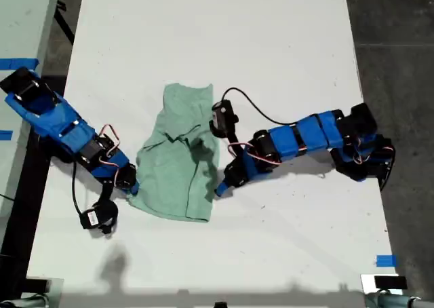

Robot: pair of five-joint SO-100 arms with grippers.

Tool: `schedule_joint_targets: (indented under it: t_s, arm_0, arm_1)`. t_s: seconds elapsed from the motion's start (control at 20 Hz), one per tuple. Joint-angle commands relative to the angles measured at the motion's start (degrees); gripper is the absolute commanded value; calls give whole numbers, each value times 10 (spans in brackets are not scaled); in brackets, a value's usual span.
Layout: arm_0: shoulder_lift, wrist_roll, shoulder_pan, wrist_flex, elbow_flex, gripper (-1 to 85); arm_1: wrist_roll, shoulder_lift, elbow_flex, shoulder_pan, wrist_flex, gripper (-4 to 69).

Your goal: Fold tshirt

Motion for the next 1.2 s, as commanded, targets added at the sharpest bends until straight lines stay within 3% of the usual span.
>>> schedule_joint_targets:
  t_s: [0.0,0.2,0.4,0.5,0.75,0.95,1.15]
  arm_0:
    - [83,-67,14,138,-93,1]
    - [54,-78,36,156,-178,1]
    - [-20,-96,67,57,-192,1]
    - [-106,-73,55,97,-270,1]
    - [-335,35,-16,320,-544,1]
    - [-451,113,-54,330,-667,1]
    - [-435,114,-47,329,-710,1]
  arm_1:
    - [8,17,-4,-7,-14,258]
    - [10,17,-1,-11,-12,258]
    - [11,17,0,-11,-13,258]
    - [8,17,0,-11,-17,257]
    - [16,17,-1,-19,-18,257]
    - [25,17,6,-25,-23,258]
    - [25,17,8,-24,-24,258]
